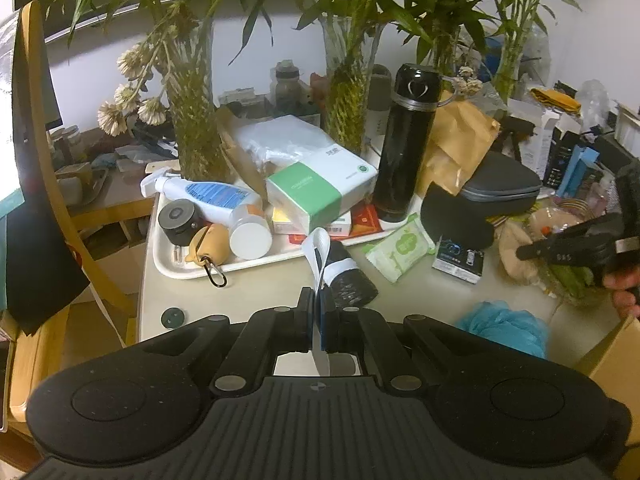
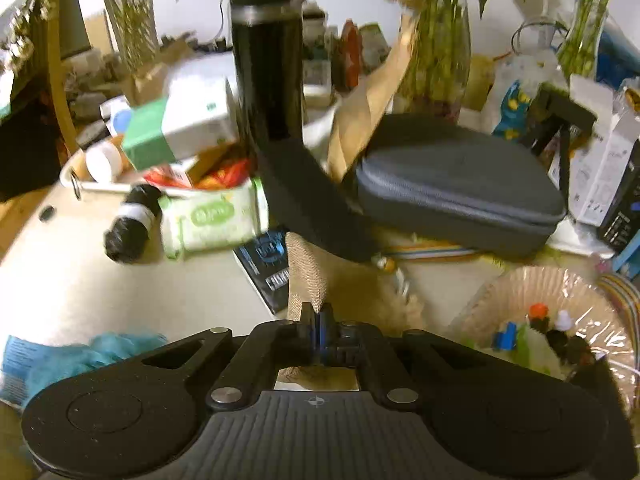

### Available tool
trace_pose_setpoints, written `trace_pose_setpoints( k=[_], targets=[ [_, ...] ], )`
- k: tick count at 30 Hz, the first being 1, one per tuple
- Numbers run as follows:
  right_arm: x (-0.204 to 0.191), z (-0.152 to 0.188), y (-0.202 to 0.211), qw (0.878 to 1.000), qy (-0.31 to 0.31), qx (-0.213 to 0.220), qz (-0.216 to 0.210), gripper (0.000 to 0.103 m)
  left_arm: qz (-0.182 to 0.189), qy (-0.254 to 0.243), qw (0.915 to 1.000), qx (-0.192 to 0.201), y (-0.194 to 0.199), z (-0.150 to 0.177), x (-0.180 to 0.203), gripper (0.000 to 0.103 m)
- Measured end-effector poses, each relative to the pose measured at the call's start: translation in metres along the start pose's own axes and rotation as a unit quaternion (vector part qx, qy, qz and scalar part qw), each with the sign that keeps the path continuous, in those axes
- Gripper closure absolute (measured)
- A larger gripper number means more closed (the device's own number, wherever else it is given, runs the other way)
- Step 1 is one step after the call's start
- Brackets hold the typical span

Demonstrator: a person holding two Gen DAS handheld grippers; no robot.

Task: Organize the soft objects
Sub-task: 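Lift the burlap pouch with the right gripper while the left gripper holds the white stick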

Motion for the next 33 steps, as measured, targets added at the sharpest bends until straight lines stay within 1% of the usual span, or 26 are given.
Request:
trace_pose_setpoints(
  k=[11,18,26,33],
  targets=[
    [-0.013,-0.017,0.073,0.996,-0.005,0.075,-0.038,0.099,-0.003,0.002,0.9999,0.016,0.016,-0.002,0.007,0.099],
    [-0.018,-0.019,0.111,0.992,-0.009,0.114,-0.056,0.099,0.002,0.001,0.9997,0.024,0.031,0.002,0.018,0.099],
    [-0.023,-0.008,0.158,0.984,-0.016,0.159,-0.077,0.099,0.012,0.007,0.9994,0.031,0.046,0.009,0.03,0.099],
    [-0.031,0.01,0.186,0.98,-0.016,0.175,-0.097,0.099,0.021,0.008,0.9994,0.027,0.059,0.025,0.045,0.099]
  ],
)
Point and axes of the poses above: each gripper's, at about its wrist camera, not at the fingertips, and y roughly against the way its jaws point, x to its right, z to its underside, the point moved 3 cm from there along -y, roughly the way its jaws point, and after that the axes turned 3 degrees about y, right-handed, at the moved point
